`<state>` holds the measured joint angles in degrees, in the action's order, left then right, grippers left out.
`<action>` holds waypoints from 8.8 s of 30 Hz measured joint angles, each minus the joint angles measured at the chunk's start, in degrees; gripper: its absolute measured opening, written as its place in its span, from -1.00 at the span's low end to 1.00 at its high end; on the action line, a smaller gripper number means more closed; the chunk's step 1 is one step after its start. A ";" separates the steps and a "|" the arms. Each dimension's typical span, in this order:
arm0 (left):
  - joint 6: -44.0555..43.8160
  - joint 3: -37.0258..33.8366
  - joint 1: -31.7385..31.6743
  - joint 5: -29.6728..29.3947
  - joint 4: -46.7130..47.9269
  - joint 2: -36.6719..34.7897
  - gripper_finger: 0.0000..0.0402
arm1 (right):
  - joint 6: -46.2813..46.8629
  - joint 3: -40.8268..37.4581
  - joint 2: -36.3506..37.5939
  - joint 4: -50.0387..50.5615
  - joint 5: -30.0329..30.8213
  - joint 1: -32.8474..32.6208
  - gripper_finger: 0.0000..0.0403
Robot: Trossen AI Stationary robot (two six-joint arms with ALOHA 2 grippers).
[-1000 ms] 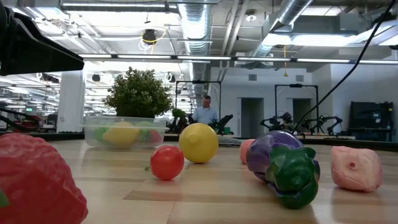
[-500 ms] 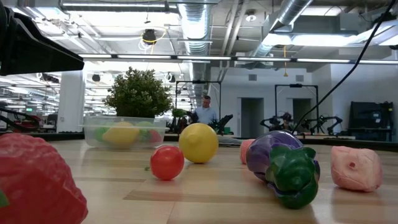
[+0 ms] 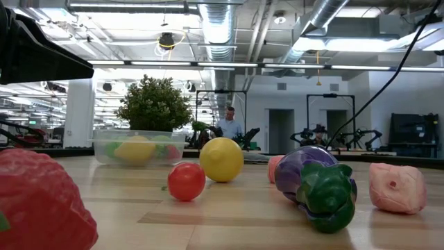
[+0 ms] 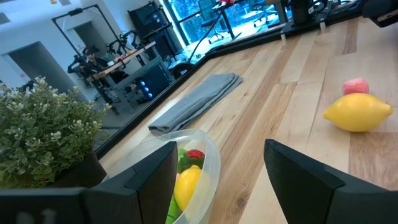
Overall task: Pick and placing Produce into tupperware
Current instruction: Put the right strawberry into the transparent bin, then put the top peach into the transparent bin
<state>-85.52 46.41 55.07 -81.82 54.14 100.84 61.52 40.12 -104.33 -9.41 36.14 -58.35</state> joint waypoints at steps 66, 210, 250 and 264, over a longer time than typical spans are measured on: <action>0.87 0.00 -0.02 0.00 -0.26 0.00 0.15 | -1.13 -0.03 -0.02 -0.14 1.18 0.00 -0.15; -12.33 -0.02 10.68 12.64 12.24 0.00 0.15 | -75.87 44.85 -21.00 1.56 -35.21 61.88 -0.12; -12.63 -0.02 10.75 14.06 12.08 0.00 0.15 | -81.53 44.86 -13.33 15.75 -37.02 55.71 0.09; -12.61 -0.04 10.75 14.12 11.83 0.00 0.15 | -72.82 44.81 -5.25 40.12 -27.77 47.17 -0.01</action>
<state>-98.13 46.37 65.82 -67.70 65.98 100.84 -11.31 84.93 -109.58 30.71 8.37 -11.18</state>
